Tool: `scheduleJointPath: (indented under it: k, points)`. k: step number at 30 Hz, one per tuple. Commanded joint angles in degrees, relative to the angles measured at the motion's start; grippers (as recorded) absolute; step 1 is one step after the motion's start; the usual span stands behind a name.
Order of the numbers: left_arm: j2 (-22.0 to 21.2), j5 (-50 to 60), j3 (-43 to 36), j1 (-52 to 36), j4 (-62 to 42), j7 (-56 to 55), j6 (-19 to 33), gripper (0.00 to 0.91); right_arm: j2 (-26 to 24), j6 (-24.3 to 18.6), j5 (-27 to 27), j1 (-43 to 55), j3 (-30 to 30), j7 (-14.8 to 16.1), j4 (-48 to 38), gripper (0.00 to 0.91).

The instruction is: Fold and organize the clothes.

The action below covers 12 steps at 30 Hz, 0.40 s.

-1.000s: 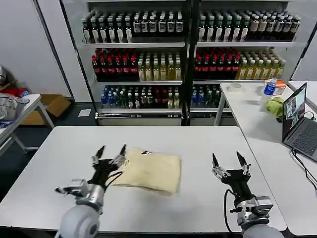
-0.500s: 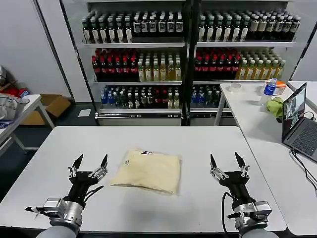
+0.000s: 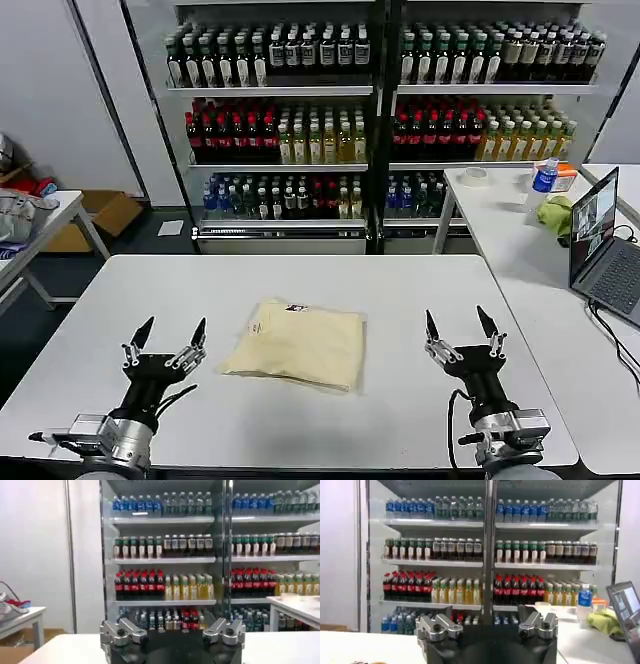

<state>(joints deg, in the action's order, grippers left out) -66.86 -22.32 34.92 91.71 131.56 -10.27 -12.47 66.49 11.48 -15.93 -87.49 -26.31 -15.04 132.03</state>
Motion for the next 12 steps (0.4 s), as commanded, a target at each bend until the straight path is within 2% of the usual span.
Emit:
scheduleJointPath:
  k: [1, 12]
  points:
    - [0.1, 0.5, 1.1, 1.4, 0.8, 0.3, 0.0, 0.907, 0.1, 0.4, 0.6, 0.0, -0.2, 0.0, 0.4, 0.907]
    - [0.1, 0.3, 0.9, 1.0, 0.7, 0.6, -0.1, 0.907, 0.8, 0.8, 0.3, 0.2, 0.4, -0.3, -0.2, 0.907]
